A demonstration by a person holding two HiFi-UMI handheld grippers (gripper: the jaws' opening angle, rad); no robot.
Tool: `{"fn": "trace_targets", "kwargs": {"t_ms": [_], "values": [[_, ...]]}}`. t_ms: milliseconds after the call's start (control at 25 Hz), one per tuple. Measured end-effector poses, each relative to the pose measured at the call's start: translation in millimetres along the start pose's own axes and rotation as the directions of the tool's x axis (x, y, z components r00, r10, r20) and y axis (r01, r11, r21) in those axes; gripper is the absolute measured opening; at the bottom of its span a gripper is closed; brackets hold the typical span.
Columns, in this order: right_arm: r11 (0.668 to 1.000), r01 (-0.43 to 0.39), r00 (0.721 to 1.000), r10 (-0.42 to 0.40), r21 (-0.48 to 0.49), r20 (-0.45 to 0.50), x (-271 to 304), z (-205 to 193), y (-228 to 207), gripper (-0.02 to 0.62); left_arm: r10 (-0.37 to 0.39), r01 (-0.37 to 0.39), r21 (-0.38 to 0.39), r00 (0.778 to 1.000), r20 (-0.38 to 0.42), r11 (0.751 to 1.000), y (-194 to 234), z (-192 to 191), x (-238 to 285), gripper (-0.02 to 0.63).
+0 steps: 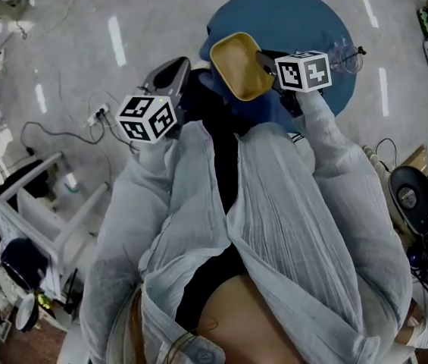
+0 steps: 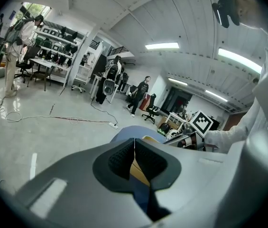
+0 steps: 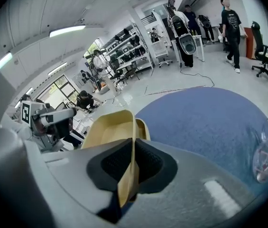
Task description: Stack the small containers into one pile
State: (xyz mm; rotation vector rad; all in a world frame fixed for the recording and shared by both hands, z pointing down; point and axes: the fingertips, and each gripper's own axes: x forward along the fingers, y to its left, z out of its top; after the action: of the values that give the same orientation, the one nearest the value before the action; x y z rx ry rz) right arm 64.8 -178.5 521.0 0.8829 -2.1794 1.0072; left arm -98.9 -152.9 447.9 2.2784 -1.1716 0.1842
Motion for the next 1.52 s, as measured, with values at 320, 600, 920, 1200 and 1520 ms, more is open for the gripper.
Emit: {"fn": "trace_targets", "kwargs": {"t_ms": [320,600,920,1200,1520], "values": [[1.000,0.019,0.999,-0.019,0.005,-0.027,9,-6,-7,0.020,-0.005,0.005,-0.006,1.000,-0.012,1.000,7,-8,1,0.008],[1.000,0.028,0.999,-0.029,-0.014,-0.046,8,-3,-17,0.022,-0.006,0.006,-0.010,1.000,-0.015,1.000,6,-6,10,0.008],[0.993,0.078,0.994,-0.084,-0.089,-0.066,14,-3,-20,0.035,-0.001,0.001,-0.019,1.000,-0.018,1.000,5,-9,10,0.008],[0.986,0.117,0.993,-0.120,-0.118,-0.021,11,5,-20,0.286,-0.002,0.002,-0.019,1.000,-0.015,1.000,2,-6,9,0.008],[0.969,0.196,0.981,-0.192,-0.153,0.041,7,6,-24,0.526,-0.009,0.009,-0.017,1.000,-0.009,1.000,-2,-8,7,0.008]]}}
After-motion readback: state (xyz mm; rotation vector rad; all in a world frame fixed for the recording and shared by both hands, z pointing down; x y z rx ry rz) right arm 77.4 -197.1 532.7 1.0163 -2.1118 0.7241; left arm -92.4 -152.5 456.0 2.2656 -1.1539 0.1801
